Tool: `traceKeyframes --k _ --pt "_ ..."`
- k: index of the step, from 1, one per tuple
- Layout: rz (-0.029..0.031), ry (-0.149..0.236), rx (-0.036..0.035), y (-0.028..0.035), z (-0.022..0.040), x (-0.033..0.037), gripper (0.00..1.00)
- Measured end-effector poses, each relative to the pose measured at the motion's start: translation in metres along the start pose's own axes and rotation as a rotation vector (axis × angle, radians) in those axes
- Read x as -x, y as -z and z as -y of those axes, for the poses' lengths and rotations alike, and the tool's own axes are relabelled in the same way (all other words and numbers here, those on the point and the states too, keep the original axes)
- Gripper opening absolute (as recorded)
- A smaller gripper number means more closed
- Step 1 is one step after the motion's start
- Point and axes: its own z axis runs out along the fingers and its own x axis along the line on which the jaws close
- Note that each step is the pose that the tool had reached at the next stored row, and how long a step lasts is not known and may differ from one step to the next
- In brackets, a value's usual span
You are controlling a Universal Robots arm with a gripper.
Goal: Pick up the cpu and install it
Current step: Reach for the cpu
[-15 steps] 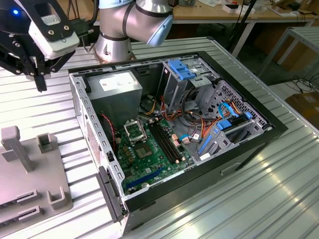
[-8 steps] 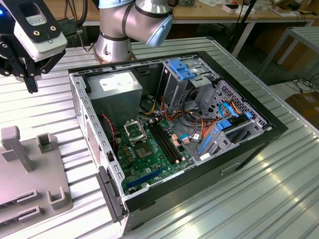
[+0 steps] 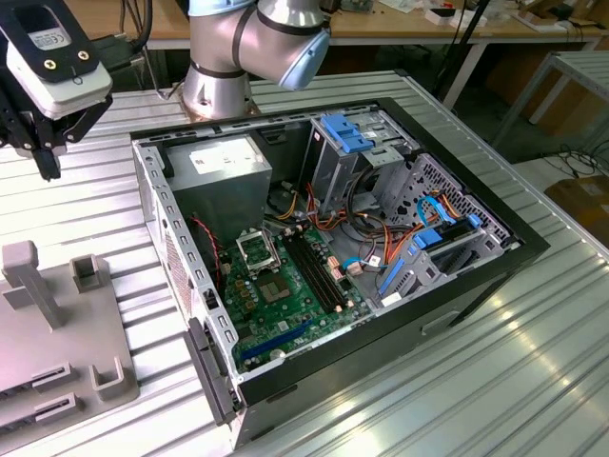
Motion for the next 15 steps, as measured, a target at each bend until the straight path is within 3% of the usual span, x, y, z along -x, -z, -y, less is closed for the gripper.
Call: traceKeyframes --k 15 --pt "-0.0001 0.000 0.0000 -0.0004 0.0013 -0.0173 0.11"
